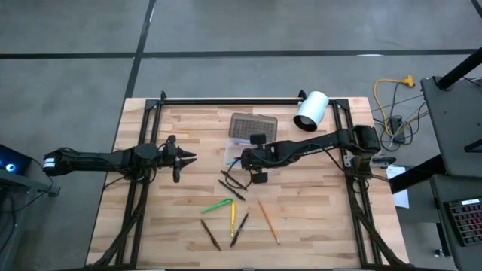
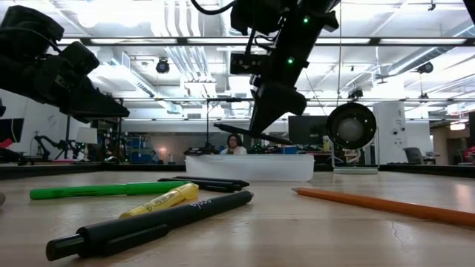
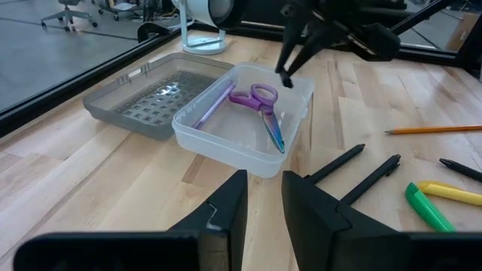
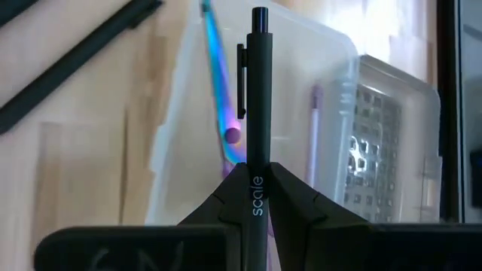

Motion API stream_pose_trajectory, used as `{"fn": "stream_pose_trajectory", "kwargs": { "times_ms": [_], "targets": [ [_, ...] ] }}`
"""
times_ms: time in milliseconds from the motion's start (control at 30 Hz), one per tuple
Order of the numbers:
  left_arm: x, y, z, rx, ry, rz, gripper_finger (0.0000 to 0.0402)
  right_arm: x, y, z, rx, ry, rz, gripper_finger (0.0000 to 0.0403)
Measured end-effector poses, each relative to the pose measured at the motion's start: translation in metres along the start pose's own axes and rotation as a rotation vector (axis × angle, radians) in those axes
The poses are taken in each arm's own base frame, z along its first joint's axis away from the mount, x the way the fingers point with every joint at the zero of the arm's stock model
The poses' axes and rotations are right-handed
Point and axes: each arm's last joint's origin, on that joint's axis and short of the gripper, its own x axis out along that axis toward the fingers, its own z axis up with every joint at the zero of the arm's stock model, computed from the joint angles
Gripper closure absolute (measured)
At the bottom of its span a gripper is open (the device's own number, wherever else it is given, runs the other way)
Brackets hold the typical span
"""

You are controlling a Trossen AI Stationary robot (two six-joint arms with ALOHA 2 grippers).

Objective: Pick & place school supplies into a supply box
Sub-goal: Put the black pen into the supply box

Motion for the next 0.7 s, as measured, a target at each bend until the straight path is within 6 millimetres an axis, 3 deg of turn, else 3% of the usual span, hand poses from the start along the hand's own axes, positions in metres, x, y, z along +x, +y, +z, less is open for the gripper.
{"fn": "stream_pose_trajectory", "kwargs": {
  "times_ms": [167,467,700],
  "targets": [
    [0.000,0.000,0.000,0.000,0.000,0.000,0.0332,0.004,-0.006,-0.001,0.057,-0.004,-0.055,0.0375],
    [0.000,0.000,0.000,0.000,0.000,0.000,0.0332,0.029,-0.010,0.001,0.104,-0.026,-0.074,0.0375],
    [0.000,0.000,0.000,0.000,0.000,0.000,0.0332,0.032,-0.017,-0.002,0.114,-0.008,-0.125,0.0374]
  ]
}}
